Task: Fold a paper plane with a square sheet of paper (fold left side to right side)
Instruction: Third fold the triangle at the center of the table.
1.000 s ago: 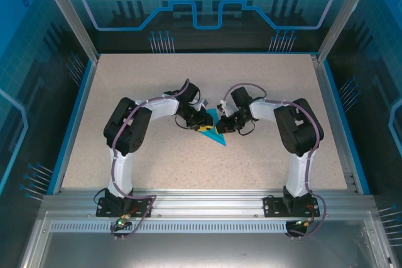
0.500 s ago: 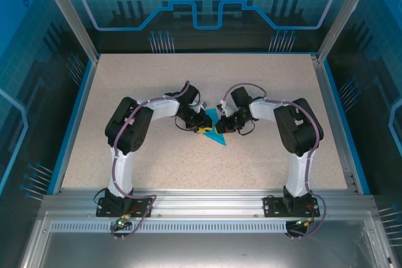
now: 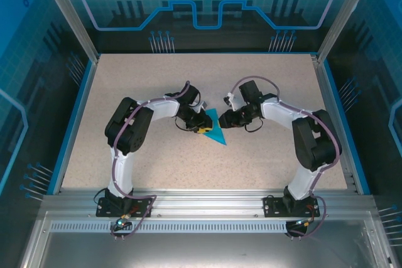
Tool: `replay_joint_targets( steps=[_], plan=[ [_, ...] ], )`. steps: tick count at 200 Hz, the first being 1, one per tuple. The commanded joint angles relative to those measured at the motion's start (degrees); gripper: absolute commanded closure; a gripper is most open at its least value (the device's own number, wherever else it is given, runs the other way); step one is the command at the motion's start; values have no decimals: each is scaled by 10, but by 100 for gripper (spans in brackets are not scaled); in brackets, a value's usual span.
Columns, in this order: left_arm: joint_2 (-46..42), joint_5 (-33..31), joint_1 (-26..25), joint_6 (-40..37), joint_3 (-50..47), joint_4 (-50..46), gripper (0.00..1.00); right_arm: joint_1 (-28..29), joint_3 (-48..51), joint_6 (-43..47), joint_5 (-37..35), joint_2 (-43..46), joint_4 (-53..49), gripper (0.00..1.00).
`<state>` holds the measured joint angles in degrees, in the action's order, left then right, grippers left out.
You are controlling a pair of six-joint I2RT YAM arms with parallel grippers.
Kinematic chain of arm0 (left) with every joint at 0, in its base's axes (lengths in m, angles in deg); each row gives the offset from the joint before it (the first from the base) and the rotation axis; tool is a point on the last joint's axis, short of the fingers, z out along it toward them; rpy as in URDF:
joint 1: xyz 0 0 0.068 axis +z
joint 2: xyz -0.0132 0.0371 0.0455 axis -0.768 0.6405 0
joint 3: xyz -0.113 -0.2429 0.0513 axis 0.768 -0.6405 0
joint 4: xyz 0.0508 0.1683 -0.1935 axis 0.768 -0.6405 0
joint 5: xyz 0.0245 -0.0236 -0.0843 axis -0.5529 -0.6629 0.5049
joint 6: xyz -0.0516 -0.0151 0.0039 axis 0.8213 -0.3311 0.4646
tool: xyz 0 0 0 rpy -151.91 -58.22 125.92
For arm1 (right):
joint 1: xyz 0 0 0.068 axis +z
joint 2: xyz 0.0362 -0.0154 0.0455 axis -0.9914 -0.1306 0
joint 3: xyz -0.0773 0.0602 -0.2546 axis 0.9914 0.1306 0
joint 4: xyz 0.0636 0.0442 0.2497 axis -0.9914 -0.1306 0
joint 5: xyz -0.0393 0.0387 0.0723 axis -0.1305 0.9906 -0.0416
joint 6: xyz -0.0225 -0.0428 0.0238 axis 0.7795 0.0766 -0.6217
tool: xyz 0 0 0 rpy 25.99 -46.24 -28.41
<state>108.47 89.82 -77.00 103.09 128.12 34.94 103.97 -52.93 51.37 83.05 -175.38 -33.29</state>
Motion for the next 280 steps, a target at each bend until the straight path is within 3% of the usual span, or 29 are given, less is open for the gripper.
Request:
replay_joint_targets(
  steps=[1,58,163,280],
  plan=[
    [34,-54,-15,3,-30,-30,72,19,28,-23,60,1,-15,66],
    [33,-56,-16,2,-30,-31,73,61,8,-38,56,-48,-20,69],
    [34,-61,-16,-2,-27,-35,73,55,8,-47,10,-82,-41,71],
    [41,-68,-16,-3,-23,-39,74,35,55,-49,29,-69,-43,73]
  ],
)
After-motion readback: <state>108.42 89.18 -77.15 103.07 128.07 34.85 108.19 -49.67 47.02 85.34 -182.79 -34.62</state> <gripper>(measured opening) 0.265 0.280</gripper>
